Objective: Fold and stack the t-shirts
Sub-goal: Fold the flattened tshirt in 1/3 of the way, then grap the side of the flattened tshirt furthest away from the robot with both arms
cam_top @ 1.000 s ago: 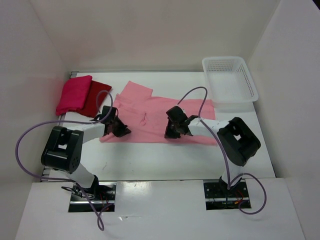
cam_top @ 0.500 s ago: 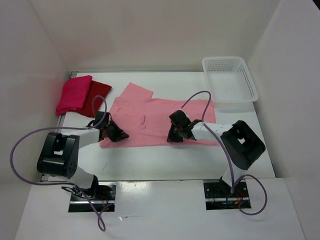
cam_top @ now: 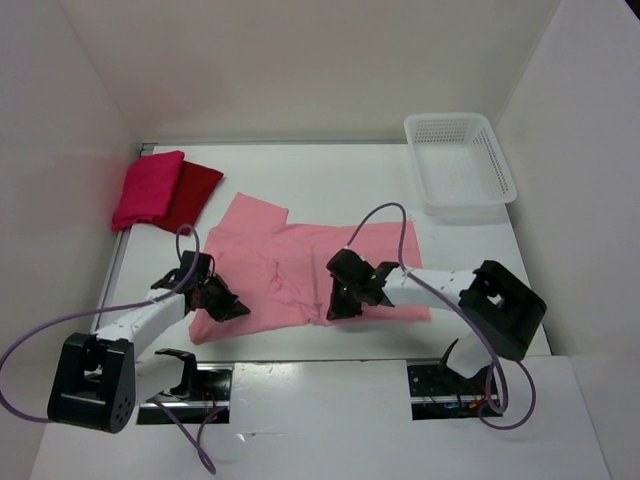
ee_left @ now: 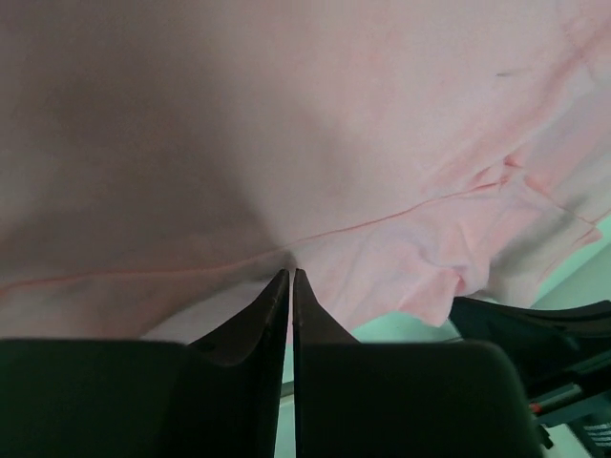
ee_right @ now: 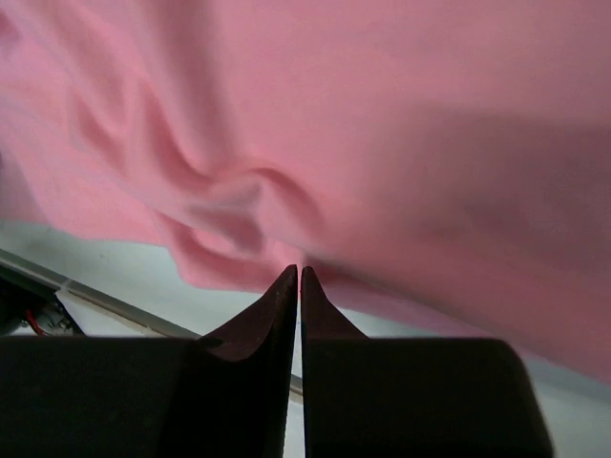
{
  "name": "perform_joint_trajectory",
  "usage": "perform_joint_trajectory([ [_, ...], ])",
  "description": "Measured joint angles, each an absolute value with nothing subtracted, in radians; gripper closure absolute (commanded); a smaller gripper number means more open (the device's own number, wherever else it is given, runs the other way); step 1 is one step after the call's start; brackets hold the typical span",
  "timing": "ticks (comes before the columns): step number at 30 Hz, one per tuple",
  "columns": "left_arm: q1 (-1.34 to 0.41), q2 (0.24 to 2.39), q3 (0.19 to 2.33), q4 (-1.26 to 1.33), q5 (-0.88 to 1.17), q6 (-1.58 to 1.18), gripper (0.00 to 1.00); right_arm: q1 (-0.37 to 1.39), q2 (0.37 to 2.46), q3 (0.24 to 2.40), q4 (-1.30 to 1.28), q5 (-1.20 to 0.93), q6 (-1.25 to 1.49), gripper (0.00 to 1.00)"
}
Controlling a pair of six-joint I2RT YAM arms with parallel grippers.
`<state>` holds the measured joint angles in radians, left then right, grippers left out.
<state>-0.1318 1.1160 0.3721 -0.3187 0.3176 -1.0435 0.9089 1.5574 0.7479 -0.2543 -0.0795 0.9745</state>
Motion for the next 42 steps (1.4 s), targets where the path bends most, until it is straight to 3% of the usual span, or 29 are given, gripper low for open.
perform_joint_trajectory([
  [5, -0.121, 1.186, 0.634, -0.422, 0.251, -0.953, 0.84, 0.753, 1.423, 0.774, -0.363, -0.062, 0.926, 0.87],
  [9, -0.117, 1.333, 0.936, -0.319, 0.161, -0.879, 0.81, 0.648, 1.304, 0.826, -0.375, -0.046, 0.876, 0.94],
  [15, -0.101, 1.786, 1.393, -0.266, 0.031, -0.73, 0.62, 0.637, 1.267, 0.835, -0.363, -0.075, 0.84, 0.93],
  [19, -0.09, 2.061, 1.634, -0.279, -0.042, -0.655, 0.57, 0.636, 1.267, 0.833, -0.361, -0.091, 0.828, 0.91],
  [25, -0.072, 2.255, 1.776, -0.344, -0.097, -0.604, 0.5, 0.624, 1.263, 0.825, -0.356, -0.11, 0.813, 0.91],
  [32, -0.062, 2.278, 1.841, -0.377, -0.133, -0.572, 0.5, 0.62, 1.264, 0.808, -0.345, -0.123, 0.812, 0.91],
  [35, -0.062, 2.28, 1.844, -0.375, -0.142, -0.552, 0.56, 0.614, 1.265, 0.808, -0.342, -0.128, 0.812, 0.9],
  [42, -0.062, 2.292, 1.819, -0.39, -0.141, -0.523, 0.51, 0.584, 1.271, 0.808, -0.323, -0.132, 0.801, 0.9],
])
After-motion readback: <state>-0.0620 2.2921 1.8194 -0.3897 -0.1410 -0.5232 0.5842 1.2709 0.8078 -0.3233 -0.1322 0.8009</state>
